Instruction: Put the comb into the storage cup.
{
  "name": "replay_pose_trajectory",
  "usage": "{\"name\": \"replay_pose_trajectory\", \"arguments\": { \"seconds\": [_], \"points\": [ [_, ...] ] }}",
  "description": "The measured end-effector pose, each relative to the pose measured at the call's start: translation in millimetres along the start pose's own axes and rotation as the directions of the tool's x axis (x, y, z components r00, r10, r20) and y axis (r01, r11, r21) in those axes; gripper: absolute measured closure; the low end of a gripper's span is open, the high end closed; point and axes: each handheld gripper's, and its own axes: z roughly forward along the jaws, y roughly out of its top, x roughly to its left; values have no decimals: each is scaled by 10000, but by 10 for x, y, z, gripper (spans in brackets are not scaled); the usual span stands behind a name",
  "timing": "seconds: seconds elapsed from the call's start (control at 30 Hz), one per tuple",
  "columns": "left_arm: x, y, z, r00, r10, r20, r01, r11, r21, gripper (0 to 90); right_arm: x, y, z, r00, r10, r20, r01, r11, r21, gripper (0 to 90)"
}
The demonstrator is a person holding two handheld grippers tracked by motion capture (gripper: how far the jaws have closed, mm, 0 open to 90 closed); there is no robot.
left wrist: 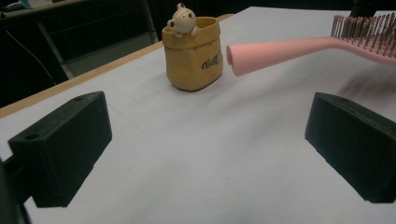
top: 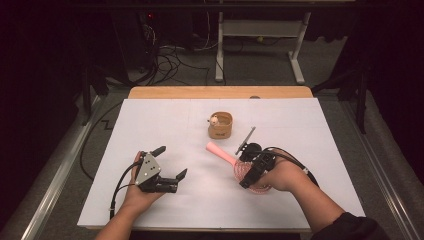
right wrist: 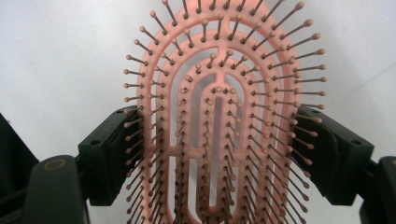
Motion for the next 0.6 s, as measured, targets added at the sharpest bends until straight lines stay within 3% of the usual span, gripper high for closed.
{"name": "replay_pose_trajectory", "arguments": {
  "seconds": [0.17,0.27,0.37,0.6],
  "points": [
    [-71,5,26,9975,680,-173,-675,9972,310,16,64,97,-1,9998,-202,-43,202,9998,5,204],
    [-114,13,61,9943,957,-476,-922,9933,701,22,91,160,2,9995,-319,-83,319,9995,-25,204],
    [-175,18,83,9866,1441,-767,-1371,9865,900,26,126,220,25,9987,-487,-122,486,9988,-52,205],
    [-301,5,133,9696,2306,-815,-2205,9684,1166,36,202,319,106,9969,-767,-166,767,9971,-6,204]
  ]
}}
